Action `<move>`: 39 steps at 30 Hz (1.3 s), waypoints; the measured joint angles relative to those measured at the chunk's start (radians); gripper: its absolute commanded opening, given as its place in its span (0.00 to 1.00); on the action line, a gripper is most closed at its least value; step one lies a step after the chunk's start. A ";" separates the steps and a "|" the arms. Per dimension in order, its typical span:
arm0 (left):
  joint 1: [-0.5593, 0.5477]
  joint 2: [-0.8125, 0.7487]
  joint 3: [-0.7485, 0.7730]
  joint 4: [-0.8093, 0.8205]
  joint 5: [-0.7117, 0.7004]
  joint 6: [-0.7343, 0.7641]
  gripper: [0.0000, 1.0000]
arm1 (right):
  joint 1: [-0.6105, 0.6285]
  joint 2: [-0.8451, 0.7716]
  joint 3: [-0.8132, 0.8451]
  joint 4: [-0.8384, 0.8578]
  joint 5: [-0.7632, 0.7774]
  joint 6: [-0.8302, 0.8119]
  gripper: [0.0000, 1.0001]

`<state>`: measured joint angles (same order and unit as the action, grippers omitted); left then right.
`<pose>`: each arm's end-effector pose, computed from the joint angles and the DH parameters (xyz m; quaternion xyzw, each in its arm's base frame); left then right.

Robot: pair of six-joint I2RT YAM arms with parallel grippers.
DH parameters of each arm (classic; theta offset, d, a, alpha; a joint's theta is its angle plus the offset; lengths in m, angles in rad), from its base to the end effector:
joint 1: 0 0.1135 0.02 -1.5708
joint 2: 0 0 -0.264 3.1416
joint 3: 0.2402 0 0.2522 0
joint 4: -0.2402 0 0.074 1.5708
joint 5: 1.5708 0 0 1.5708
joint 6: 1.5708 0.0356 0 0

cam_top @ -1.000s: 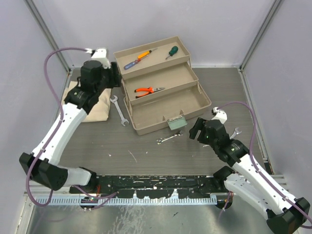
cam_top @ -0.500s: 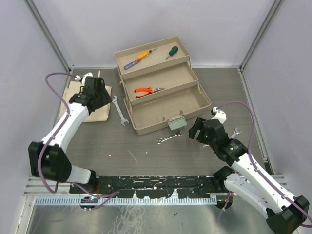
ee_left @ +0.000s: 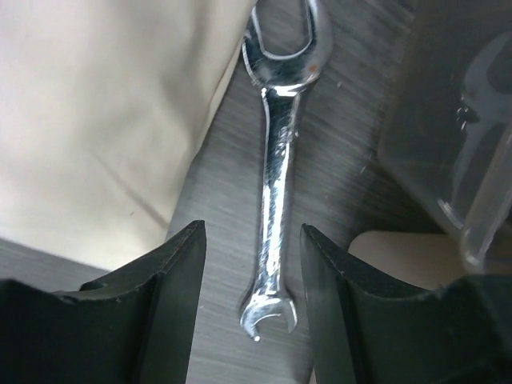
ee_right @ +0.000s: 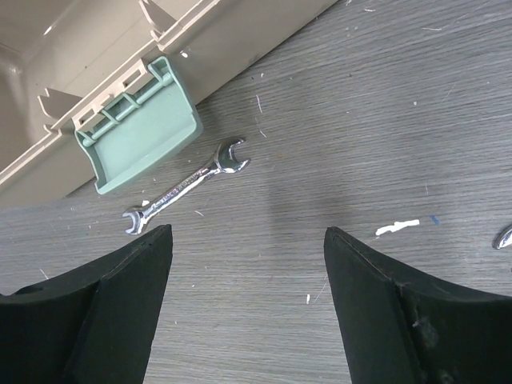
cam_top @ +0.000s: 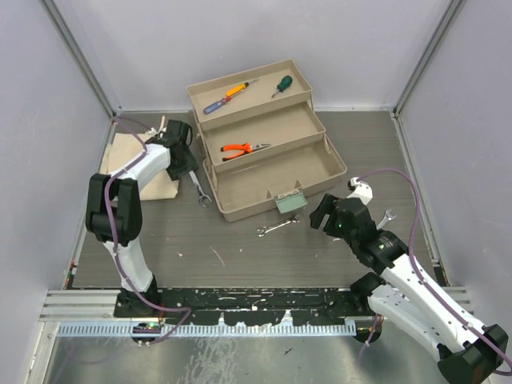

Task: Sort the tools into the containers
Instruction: Move the wrench to the center of the board.

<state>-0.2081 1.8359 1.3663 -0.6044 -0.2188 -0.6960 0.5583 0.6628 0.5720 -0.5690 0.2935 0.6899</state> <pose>0.3799 -0.0723 0.2153 -0.2588 0.9285 -0.0116 0.2661 0.1299 0.0690 0.2472 0.1226 0.8822 0.1477 0.4299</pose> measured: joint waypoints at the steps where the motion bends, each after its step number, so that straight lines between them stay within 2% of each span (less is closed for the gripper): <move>1: 0.000 0.016 0.015 0.000 0.004 -0.001 0.51 | 0.000 -0.001 0.000 0.000 0.000 0.001 0.81; 8: -0.002 0.119 0.133 -0.017 0.005 -0.003 0.52 | 0.000 -0.009 -0.006 0.000 0.000 0.002 0.81; 22: -0.018 0.192 0.152 -0.044 -0.005 -0.004 0.50 | 0.000 -0.015 -0.019 0.000 0.000 0.002 0.81; 27: -0.029 0.220 0.152 -0.044 -0.005 -0.002 0.45 | 0.000 -0.017 -0.024 -0.001 -0.001 0.002 0.81; 31: -0.033 0.228 0.152 -0.044 -0.011 0.003 0.33 | 0.000 -0.017 -0.026 -0.001 -0.001 0.002 0.81; 35: -0.033 0.228 0.144 -0.035 -0.013 0.006 0.26 | 0.000 -0.017 -0.026 -0.001 -0.001 0.002 0.81; 39: -0.033 0.201 0.100 0.003 -0.012 0.006 0.24 | 0.000 -0.017 -0.026 -0.001 -0.001 0.002 0.81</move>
<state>-0.2409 2.0373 1.4662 -0.6010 -0.2310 -0.6899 0.5583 0.6456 0.5457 -0.5697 0.2928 0.6922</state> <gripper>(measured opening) 0.260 0.808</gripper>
